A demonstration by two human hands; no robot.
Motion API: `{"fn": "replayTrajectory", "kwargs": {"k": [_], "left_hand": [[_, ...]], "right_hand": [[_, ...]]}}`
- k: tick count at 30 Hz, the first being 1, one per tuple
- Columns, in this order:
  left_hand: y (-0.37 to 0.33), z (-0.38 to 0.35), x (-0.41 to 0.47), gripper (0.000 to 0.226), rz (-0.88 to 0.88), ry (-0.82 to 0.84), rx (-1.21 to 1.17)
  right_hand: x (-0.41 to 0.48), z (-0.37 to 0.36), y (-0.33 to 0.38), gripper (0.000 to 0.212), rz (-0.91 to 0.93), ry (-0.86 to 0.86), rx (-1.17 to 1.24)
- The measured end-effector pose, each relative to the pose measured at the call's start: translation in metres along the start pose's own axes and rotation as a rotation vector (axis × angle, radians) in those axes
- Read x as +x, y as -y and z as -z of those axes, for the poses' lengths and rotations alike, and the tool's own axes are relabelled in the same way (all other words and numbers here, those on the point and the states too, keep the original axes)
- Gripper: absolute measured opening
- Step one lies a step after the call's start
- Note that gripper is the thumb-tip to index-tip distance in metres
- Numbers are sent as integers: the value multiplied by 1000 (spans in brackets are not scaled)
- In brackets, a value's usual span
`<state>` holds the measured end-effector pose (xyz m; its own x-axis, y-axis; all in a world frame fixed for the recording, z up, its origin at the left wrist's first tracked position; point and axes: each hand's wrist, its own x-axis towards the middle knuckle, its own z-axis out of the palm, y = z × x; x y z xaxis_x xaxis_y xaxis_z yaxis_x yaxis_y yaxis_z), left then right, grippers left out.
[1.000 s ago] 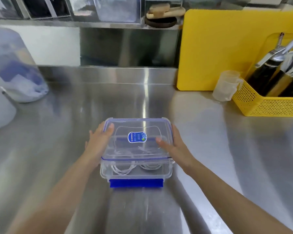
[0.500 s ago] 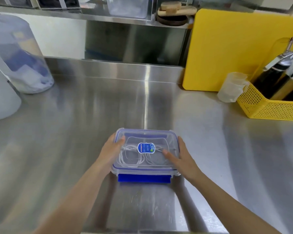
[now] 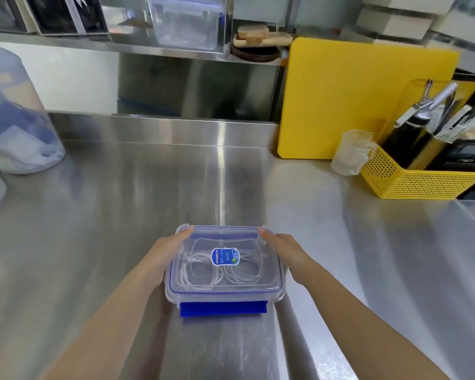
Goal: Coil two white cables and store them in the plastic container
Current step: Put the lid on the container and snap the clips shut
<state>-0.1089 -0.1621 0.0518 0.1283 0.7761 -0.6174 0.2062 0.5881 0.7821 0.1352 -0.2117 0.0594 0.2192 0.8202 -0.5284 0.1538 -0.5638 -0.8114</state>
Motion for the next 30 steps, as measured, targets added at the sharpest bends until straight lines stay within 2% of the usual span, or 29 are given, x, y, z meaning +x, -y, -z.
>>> {"fn": "replayTrajectory", "kwargs": {"k": [2, 5, 9, 12, 16, 18, 20, 24, 27, 29, 30], "left_hand": [[-1, 2, 3, 47, 10, 63, -73], [-3, 7, 9, 39, -31, 102, -124], [2, 14, 15, 32, -9, 164, -195], [4, 16, 20, 34, -18, 148, -248], [0, 13, 18, 39, -116, 83, -260], [-3, 11, 13, 32, -208, 97, -50], [-7, 6, 5, 32, -338, 45, 265], [-5, -11, 0, 33, -587, -245, 857], [1, -20, -6, 43, -620, -297, 1053], [0, -21, -14, 54, -655, -330, 1198], [-1, -22, -20, 57, -754, -363, 1256]], "right_hand": [[5, -1, 2, 47, -55, 72, 103], [8, 2, 4, 35, -73, 142, 309], [11, 8, 7, 20, -56, 281, 357], [14, 6, 11, 22, -42, 252, 356], [18, 1, 13, 44, 38, 147, 317], [18, 1, 15, 41, 87, 172, 201], [16, 1, 19, 37, 155, 160, 44], [17, -3, 34, 32, 277, 131, -380], [21, -14, 39, 30, 430, 120, -778], [19, -28, 38, 34, 522, 143, -890], [18, -35, 36, 37, 541, 136, -914]]}}
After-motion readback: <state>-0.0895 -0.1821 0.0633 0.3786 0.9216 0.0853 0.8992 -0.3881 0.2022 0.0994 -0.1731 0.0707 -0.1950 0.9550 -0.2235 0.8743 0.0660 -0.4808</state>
